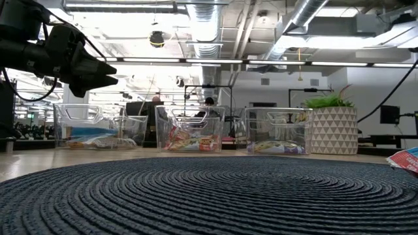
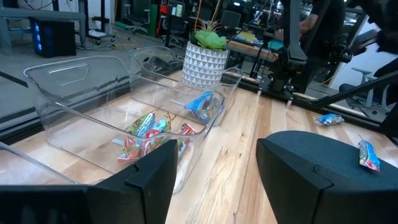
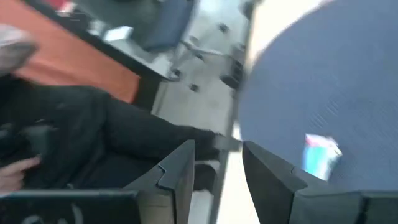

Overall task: Pick and place Granola Bars by type
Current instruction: Put the red granola bar into the middle transparent bin

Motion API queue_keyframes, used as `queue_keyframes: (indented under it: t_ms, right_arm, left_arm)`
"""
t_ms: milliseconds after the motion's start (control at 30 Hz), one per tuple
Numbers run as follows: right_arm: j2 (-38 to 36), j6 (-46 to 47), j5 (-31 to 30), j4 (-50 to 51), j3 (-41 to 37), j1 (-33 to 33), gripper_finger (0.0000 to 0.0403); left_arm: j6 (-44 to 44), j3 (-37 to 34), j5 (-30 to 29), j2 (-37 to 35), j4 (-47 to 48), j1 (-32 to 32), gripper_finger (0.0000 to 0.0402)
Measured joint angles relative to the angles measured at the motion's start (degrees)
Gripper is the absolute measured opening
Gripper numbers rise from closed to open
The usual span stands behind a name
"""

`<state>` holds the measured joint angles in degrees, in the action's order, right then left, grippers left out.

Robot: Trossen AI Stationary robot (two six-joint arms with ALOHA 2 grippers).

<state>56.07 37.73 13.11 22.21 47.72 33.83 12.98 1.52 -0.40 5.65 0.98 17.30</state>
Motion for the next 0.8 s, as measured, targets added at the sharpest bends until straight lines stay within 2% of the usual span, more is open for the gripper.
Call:
queue_keyframes:
  t_ms: [233,433,800]
  right_arm:
    - [5.7,6.6,-3.4,8.0,0.0,-0.5,0.0127]
    - [13.3,9.4,-7.1,8.2,0.0,0.0,0.0127]
    - [26.4,9.3,-7.7,6.8,0.0,1.8,0.0127]
  left_arm:
    - [0.0,0.0,0.0,0.0,0.0,0.0,0.0211]
    - [0.0,0.0,0.0,0.0,0.0,0.0,0.0211]
    - [0.0,0.0,0.0,0.0,-0.1,0.0,0.0211]
